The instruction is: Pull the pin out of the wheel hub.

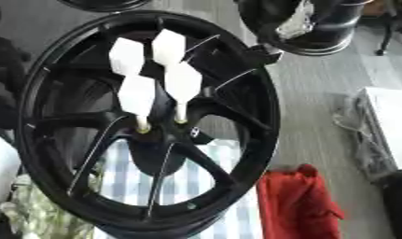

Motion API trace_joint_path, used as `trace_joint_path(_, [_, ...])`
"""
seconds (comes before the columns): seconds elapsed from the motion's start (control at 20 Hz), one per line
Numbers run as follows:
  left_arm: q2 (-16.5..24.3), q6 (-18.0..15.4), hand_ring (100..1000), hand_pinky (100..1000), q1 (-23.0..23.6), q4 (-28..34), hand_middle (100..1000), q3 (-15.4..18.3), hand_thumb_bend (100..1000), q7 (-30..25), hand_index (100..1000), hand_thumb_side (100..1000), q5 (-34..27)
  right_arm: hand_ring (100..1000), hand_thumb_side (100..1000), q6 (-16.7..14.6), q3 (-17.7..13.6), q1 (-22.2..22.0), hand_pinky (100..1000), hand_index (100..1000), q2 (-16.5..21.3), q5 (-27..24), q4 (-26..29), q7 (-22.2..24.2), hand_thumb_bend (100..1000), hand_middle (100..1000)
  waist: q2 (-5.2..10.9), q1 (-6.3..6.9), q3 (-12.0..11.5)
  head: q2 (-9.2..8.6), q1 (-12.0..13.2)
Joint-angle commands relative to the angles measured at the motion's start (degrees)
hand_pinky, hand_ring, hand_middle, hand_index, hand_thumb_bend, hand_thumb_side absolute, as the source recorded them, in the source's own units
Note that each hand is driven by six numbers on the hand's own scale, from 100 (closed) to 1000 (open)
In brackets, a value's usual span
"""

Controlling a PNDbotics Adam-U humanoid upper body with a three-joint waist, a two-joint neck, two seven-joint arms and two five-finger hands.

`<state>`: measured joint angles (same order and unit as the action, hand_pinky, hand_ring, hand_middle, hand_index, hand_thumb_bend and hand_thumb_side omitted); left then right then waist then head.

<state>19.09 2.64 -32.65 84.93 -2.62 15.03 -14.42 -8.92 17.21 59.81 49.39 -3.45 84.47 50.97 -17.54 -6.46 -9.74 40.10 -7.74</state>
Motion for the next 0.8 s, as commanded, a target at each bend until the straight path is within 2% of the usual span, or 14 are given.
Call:
trace_joint_path(0.05, [0.82, -0.09, 829, 718, -1.65, 1.53, 777, 1.52, 139, 1.25, 789, 877, -1.14, 803, 218, -0.87, -1.12, 0.95, 891, 827, 0.94, 0.52, -1.18, -0.24, 386, 808, 0.64, 0.29, -0.39, -1.14, -1.03])
trace_joint_path(0.55, [4.43, -0.16, 831, 719, -3.52, 3.94, 777, 1.44, 125, 1.48, 790, 865, -3.18, 803, 207, -2.66, -1.62, 1.85, 899, 821, -0.1, 0.07, -2.99, 0.48, 369, 809, -0.85, -0.2, -3.46, -2.42, -4.33])
trace_joint_path(0.8, [5.21, 0.13, 832, 719, -2.87, 4.25, 777, 1.9, 124, 1.95, 789, 868, -3.72, 796, 216, -2.73, -1.29, 2.08, 896, 822, -1.27, 0.95, -4.3, 0.96, 372, 809, -1.16, -0.17, -4.1, -2.35, -4.54])
